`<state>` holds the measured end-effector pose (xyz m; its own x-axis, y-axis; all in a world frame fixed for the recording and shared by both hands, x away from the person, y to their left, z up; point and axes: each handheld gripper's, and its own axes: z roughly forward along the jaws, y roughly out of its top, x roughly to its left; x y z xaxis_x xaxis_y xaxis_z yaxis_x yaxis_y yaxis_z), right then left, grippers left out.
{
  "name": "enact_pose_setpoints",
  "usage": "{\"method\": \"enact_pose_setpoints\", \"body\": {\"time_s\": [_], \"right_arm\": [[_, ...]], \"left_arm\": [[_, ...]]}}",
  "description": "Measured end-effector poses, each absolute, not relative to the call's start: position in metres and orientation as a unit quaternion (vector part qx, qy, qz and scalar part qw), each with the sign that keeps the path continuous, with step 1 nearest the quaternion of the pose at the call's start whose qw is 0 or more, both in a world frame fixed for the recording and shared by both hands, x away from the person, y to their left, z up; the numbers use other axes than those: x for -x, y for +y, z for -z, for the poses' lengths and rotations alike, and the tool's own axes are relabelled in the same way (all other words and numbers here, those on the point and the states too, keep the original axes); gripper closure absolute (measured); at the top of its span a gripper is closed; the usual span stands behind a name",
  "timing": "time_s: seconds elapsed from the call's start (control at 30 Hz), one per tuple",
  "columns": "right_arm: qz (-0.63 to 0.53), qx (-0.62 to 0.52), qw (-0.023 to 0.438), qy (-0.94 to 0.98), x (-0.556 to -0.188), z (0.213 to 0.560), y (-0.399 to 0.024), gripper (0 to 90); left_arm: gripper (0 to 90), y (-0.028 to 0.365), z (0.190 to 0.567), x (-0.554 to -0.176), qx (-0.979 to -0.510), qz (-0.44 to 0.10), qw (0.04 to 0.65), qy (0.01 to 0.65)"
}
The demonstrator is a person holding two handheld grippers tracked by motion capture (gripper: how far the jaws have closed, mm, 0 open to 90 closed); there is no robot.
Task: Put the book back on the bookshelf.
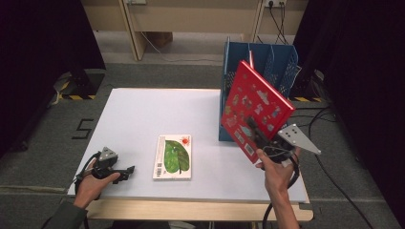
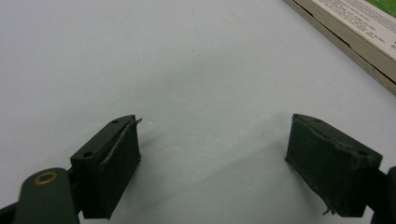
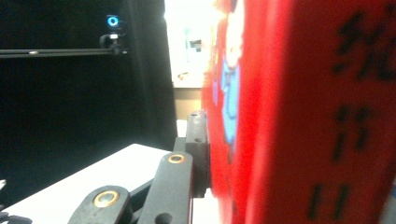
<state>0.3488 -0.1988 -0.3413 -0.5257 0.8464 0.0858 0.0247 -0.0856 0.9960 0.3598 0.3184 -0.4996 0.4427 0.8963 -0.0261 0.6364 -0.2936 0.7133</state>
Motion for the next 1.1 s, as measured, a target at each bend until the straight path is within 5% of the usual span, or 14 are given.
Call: {"method": "enact_pose_setpoints", "body": {"time_s": [0.5, 1.1], "right_arm": [[-0.619, -0.416, 0.366, 0.557, -0.363, 0.334, -0.249, 79.0], [-0.607, -0.449, 0.375, 0.538, -0.401, 0.336, -0.251, 79.0]], "left_arm": [[15.8, 0.318, 0.5, -0.36, -0.78, -0.194, 0.335, 0.491], [15.8, 0.318, 0.5, -0.36, -0.78, -0.194, 0.335, 0.491]]}}
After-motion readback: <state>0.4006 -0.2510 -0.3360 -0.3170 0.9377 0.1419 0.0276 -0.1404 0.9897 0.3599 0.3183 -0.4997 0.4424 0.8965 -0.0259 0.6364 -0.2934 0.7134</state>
